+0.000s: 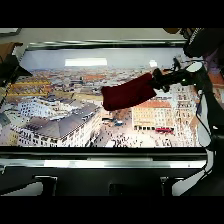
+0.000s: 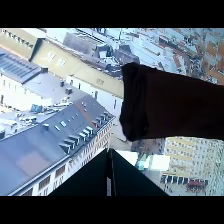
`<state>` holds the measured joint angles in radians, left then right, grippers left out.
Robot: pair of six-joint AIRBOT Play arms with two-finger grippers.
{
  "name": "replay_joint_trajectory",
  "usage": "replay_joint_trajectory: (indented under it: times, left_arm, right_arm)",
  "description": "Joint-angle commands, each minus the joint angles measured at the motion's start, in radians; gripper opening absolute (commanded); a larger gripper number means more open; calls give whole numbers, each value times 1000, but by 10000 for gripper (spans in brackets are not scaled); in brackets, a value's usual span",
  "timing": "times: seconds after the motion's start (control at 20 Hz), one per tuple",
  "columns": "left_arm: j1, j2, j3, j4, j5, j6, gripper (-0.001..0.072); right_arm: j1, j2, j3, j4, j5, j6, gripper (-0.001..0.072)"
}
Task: Fold the clothes and pants, and hang the long-sleeved shirts on hangers.
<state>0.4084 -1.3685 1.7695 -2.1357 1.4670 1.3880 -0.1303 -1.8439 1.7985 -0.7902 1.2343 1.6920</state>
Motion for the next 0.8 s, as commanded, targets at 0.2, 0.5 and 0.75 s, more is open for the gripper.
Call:
replay_joint_trajectory:
  times: [0.2,0.5,0.75]
  left_arm:
    - [0,0,0,0,0,0,21]
    - [0,0,0,0,0,0,20]
    - [0,0,0,0,0,0,20]
  right_arm:
    - [-198,1,195,-79,-22,117,31]
    - [-363,1,209,-132,-48,133,31]
    - [-512,1,209,-169,-56,164,32]
